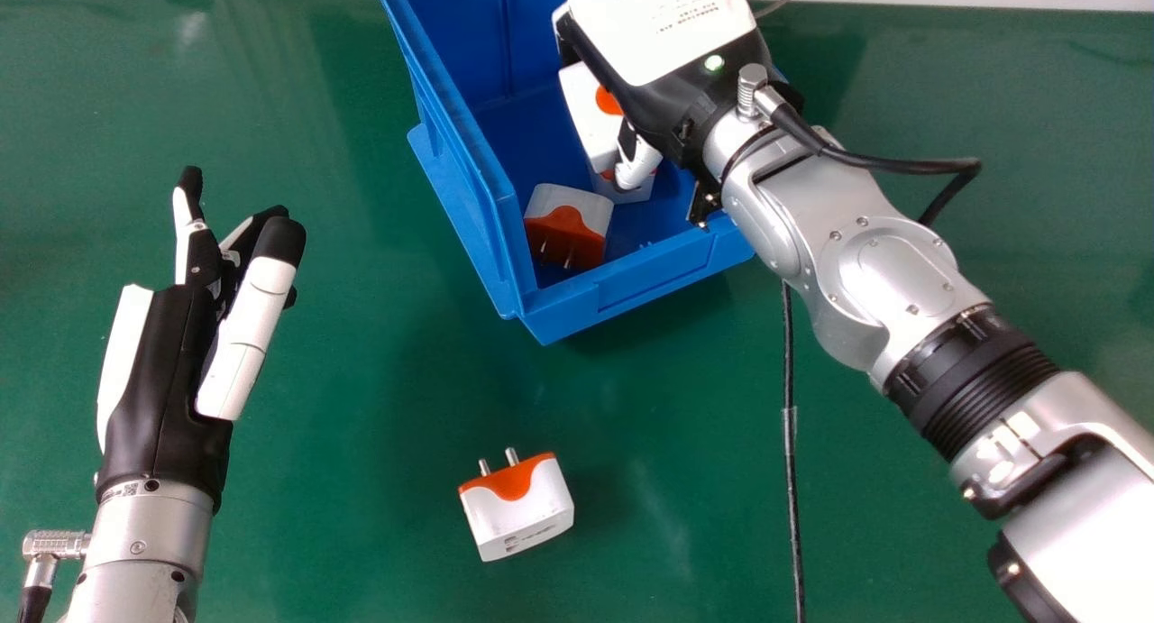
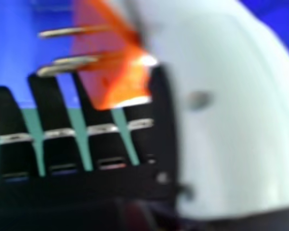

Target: Pick all objects and put in blue box

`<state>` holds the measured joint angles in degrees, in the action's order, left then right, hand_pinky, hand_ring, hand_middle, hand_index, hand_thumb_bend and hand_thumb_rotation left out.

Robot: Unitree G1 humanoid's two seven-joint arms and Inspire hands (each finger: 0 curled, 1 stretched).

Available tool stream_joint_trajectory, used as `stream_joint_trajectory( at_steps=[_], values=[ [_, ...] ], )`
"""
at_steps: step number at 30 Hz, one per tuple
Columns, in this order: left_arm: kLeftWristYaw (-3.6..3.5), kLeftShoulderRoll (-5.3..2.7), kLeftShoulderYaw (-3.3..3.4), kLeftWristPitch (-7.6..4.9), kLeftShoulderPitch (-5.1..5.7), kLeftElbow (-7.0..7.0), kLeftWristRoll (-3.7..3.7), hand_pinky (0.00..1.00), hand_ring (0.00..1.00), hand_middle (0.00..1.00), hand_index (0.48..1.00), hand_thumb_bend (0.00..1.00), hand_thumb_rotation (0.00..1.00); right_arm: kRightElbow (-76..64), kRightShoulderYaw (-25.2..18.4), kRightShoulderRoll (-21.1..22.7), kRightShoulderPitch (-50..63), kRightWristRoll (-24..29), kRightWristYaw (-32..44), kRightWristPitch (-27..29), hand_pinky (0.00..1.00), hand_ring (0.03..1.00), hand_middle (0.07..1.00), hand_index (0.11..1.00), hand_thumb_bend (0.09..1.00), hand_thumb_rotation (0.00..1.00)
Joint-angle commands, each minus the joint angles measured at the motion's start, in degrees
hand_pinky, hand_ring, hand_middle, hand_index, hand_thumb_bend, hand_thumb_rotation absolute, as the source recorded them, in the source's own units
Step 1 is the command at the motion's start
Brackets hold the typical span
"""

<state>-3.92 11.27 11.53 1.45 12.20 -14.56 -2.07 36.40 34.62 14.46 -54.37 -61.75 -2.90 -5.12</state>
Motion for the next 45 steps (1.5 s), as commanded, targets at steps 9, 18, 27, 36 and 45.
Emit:
stream_joint_trajectory(
  at_steps=[9,18,27,36,45],
  values=[
    [0.20,-0.26,0.10,-1.08,-0.06,-1.01,0.47,0.81,0.92,0.90,0.912,0.92,0.93,-8.00,-0.47,1.84,2.56,-0.04,0.58,-3.52,1.00,1.000,1.000,1.000,0.604,0.74],
    [-0.03,-0.80,0.44,-2.45,0.91,-0.68,1.12,0.80,0.92,0.90,0.909,0.91,0.92,-25.95,-4.31,3.05,14.64,0.53,1.93,-8.32,1.00,1.000,1.000,1.000,0.463,0.68],
    [-0.10,-1.11,0.27,-4.35,1.97,-0.40,0.87,0.80,0.91,0.90,0.911,0.88,0.92,-55.60,-8.55,4.02,45.03,1.22,-0.48,-9.19,0.99,1.000,1.000,0.992,0.373,0.67],
    [0.14,-0.94,-0.21,-5.79,2.13,0.35,-0.03,0.80,0.92,0.90,0.913,0.85,0.91,-67.58,-9.61,6.38,66.79,2.34,-2.59,-1.40,0.94,0.994,0.997,0.957,0.363,0.65],
    [0.24,-0.68,-0.42,-6.34,0.60,2.54,-0.57,0.81,0.92,0.90,0.914,0.86,0.93,-67.04,-11.33,12.66,72.80,5.09,0.87,9.54,0.95,0.993,0.984,0.945,0.393,0.72]
  ],
)
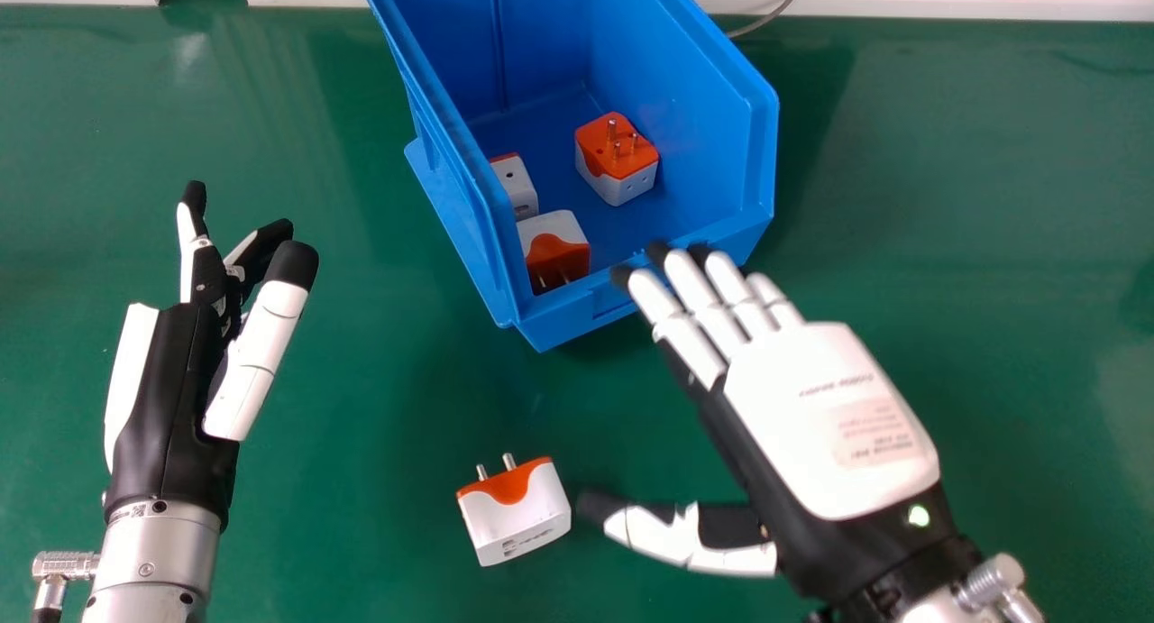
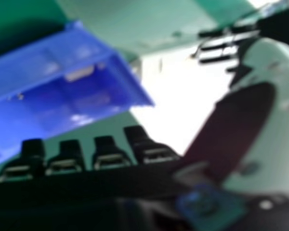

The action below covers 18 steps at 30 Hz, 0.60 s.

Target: Pick all objects and put in blue box

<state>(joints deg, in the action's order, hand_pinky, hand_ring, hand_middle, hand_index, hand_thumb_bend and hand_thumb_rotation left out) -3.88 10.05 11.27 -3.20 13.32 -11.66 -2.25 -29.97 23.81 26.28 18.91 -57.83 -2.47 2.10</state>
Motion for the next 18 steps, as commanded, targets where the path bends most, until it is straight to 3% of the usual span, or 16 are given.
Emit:
stream_joint_trajectory(
  at_steps=[1,6,12,18],
  values=[
    [0.18,0.54,-0.18,-1.63,-0.58,-0.38,-0.38,0.81,0.92,0.90,0.914,0.86,0.93,-0.01,-0.47,1.58,-0.78,1.64,0.93,3.75,0.96,0.992,0.983,0.944,0.394,0.73],
    [0.12,0.53,-0.39,-1.05,-0.73,-0.93,-0.30,0.81,0.92,0.90,0.914,0.86,0.93,3.18,0.40,3.30,-3.41,1.53,3.52,8.57,0.96,0.991,0.981,0.941,0.393,0.74],
    [0.02,0.60,-0.37,-0.61,-0.69,-1.27,-0.03,0.81,0.92,0.90,0.915,0.89,0.93,7.35,2.84,1.80,-8.01,-0.74,5.50,10.63,0.95,0.974,0.963,0.921,0.372,0.75],
    [0.17,0.61,-0.47,-0.13,-0.55,-1.85,-0.37,0.82,0.92,0.90,0.915,0.89,0.94,10.33,4.50,0.23,-10.68,-0.71,7.13,11.85,0.94,0.967,0.957,0.915,0.362,0.75]
  ],
)
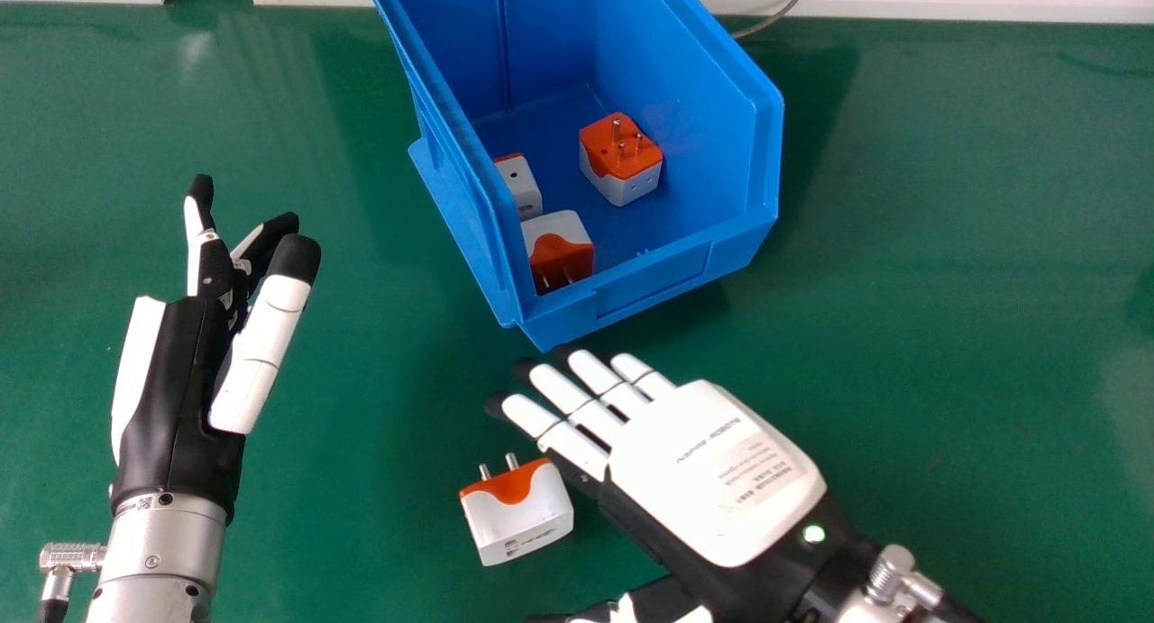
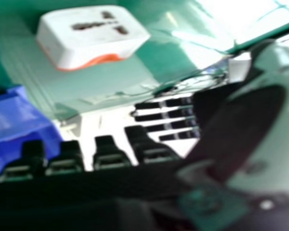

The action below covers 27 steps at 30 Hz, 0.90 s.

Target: Pick all objects and put in blue box

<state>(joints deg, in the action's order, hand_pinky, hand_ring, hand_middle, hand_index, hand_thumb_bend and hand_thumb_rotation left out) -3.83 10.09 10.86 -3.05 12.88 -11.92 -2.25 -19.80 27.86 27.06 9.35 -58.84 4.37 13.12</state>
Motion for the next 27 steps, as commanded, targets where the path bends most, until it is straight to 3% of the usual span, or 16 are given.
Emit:
stream_joint_trajectory(
  at_steps=[1,7,13,22,27],
  values=[
    [0.13,0.57,-0.04,-0.16,-0.02,-1.81,-0.40,0.82,0.92,0.90,0.915,0.89,0.94,0.82,0.77,-0.88,-1.70,0.15,0.50,0.92,0.93,0.962,0.954,0.912,0.355,0.75],
    [-0.02,0.56,0.10,0.54,0.28,-2.67,-0.08,0.81,0.92,0.90,0.915,0.88,0.94,5.54,1.99,-3.61,-4.79,-0.30,0.87,-0.08,0.93,0.955,0.944,0.906,0.342,0.73],
    [0.19,0.67,0.24,1.72,0.21,-3.54,-0.31,0.81,0.92,0.90,0.915,0.86,0.94,10.10,2.75,-4.98,-6.93,-1.14,0.59,-1.51,0.92,0.952,0.941,0.907,0.329,0.72],
    [-0.44,0.85,0.79,2.35,0.17,-4.32,0.71,0.81,0.92,0.90,0.915,0.85,0.94,14.54,3.39,-5.03,-11.11,-2.62,0.21,-2.08,0.91,0.947,0.940,0.900,0.311,0.69],
    [-0.58,0.86,1.04,2.56,-0.10,-4.35,0.97,0.80,0.91,0.90,0.915,0.85,0.94,15.73,3.53,-4.39,-11.89,-2.04,-0.59,-1.48,0.90,0.944,0.938,0.890,0.263,0.62]
  ],
)
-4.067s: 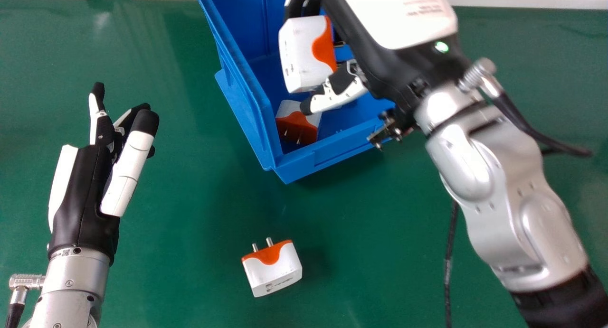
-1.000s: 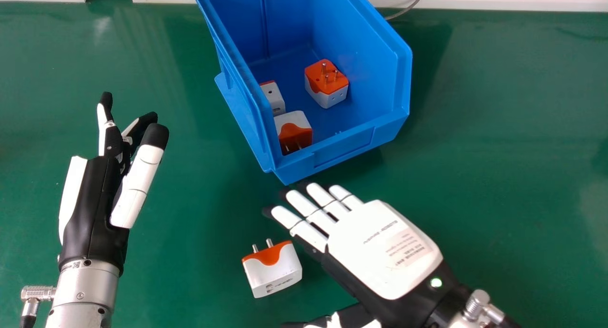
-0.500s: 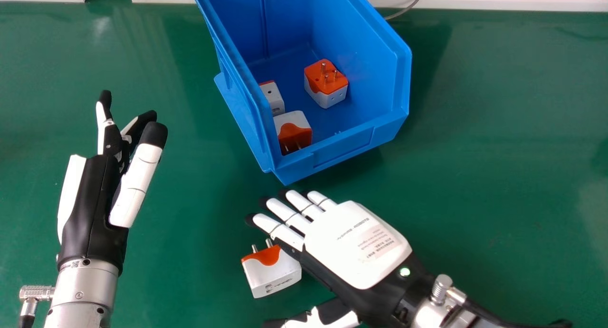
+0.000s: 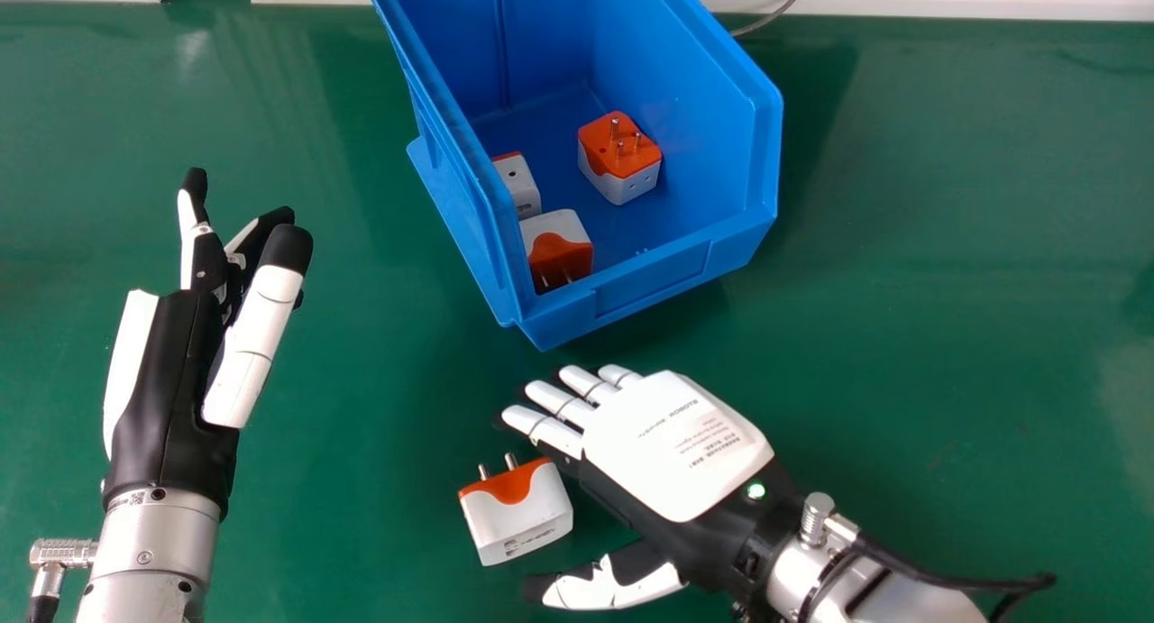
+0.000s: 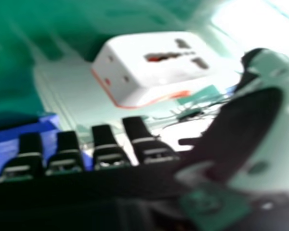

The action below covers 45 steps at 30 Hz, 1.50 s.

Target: Pick all objects and put in blue box

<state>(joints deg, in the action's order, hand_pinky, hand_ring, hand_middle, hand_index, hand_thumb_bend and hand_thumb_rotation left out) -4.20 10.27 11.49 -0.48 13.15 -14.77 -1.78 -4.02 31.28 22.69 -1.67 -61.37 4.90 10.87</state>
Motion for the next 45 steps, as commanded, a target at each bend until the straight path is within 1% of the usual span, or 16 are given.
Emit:
stream_joint_trajectory(
  at_steps=[1,4,7,8,10,11,12,15,19,25,32,33,34,35,40,45],
  values=[
    [-0.22,0.66,0.40,0.19,-0.37,-1.67,0.52,0.80,0.91,0.90,0.915,0.86,0.93,0.24,0.15,-0.04,-1.08,0.75,-1.27,0.96,0.91,0.944,0.936,0.889,0.250,0.59],
    [-0.26,0.62,0.42,0.65,-0.42,-2.02,0.58,0.80,0.91,0.90,0.915,0.86,0.93,1.30,0.33,-0.39,-1.86,1.09,-1.61,1.41,0.90,0.941,0.929,0.887,0.236,0.49],
    [-0.32,0.50,0.46,1.20,-0.36,-2.55,0.68,0.80,0.91,0.90,0.915,0.86,0.93,1.69,0.57,-0.71,-2.42,0.99,-1.42,1.62,0.90,0.938,0.927,0.886,0.236,0.47],
    [-0.35,0.46,0.44,1.44,-0.39,-2.70,0.71,0.80,0.91,0.90,0.914,0.87,0.93,1.79,0.92,-0.91,-2.85,0.62,-1.00,1.46,0.89,0.934,0.924,0.884,0.238,0.41],
    [-0.43,0.40,0.41,1.78,-0.40,-2.96,0.77,0.80,0.91,0.90,0.914,0.87,0.93,1.69,1.72,-1.22,-3.79,-0.47,0.38,0.79,0.89,0.934,0.924,0.884,0.238,0.41],
    [-0.46,0.36,0.38,1.91,-0.36,-3.12,0.77,0.80,0.91,0.90,0.913,0.87,0.93,1.56,1.94,-1.23,-4.01,-0.74,0.80,0.55,0.89,0.932,0.923,0.882,0.239,0.37],
    [-0.47,0.29,0.34,2.19,-0.25,-3.50,0.77,0.80,0.91,0.90,0.912,0.89,0.93,1.27,2.21,-1.28,-4.32,-1.15,1.60,0.19,0.89,0.925,0.919,0.880,0.247,0.27],
    [-0.48,0.14,0.24,3.00,-0.10,-4.42,0.75,0.80,0.91,0.90,0.912,0.89,0.93,0.47,3.00,-1.30,-5.54,-2.40,4.13,-0.83,0.89,0.920,0.916,0.877,0.252,0.26],
    [-0.36,0.01,-0.01,3.68,0.06,-5.34,0.37,0.80,0.91,0.90,0.911,0.91,0.93,0.17,3.65,-1.41,-7.01,-3.50,6.76,-1.82,0.83,0.887,0.884,0.843,0.264,0.29],
    [-0.18,0.03,-0.27,4.01,0.14,-5.94,-0.26,0.80,0.91,0.90,0.910,0.91,0.93,1.50,4.23,-1.99,-9.36,-3.64,9.02,-2.36,0.77,0.856,0.866,0.829,0.294,0.33],
    [-0.04,0.04,-0.43,4.58,0.12,-6.66,-0.76,0.80,0.91,0.90,0.907,0.92,0.93,2.70,4.92,-2.35,-10.67,-4.20,7.77,-2.45,0.72,0.816,0.835,0.804,0.310,0.33],
    [-0.03,0.03,-0.46,4.70,0.06,-6.71,-0.76,0.80,0.91,0.89,0.907,0.92,0.93,3.00,5.03,-2.45,-10.87,-4.33,7.32,-2.44,0.70,0.795,0.817,0.788,0.324,0.31],
    [-0.02,0.01,-0.50,4.83,0.05,-6.83,-0.76,0.80,0.91,0.89,0.904,0.92,0.93,3.26,5.15,-2.53,-11.04,-4.43,6.97,-2.44,0.61,0.713,0.744,0.729,0.374,0.23],
    [-0.01,0.00,-0.52,4.91,0.02,-6.85,-0.75,0.80,0.91,0.89,0.903,0.92,0.93,3.39,5.22,-2.55,-11.16,-4.46,6.74,-2.43,0.57,0.672,0.708,0.700,0.397,0.19],
    [0.07,-0.08,-0.63,5.20,0.08,-7.16,-0.77,0.80,0.91,0.89,0.902,0.92,0.93,3.00,5.40,-1.96,-11.59,-4.49,6.42,-2.12,0.51,0.609,0.647,0.640,0.441,0.10],
    [0.05,-0.14,-0.74,5.68,-0.17,-7.27,-0.64,0.81,0.92,0.89,0.902,0.92,0.93,2.68,5.53,-2.08,-11.99,-4.24,7.10,-2.41,0.52,0.631,0.662,0.640,0.449,0.09]
  ],
)
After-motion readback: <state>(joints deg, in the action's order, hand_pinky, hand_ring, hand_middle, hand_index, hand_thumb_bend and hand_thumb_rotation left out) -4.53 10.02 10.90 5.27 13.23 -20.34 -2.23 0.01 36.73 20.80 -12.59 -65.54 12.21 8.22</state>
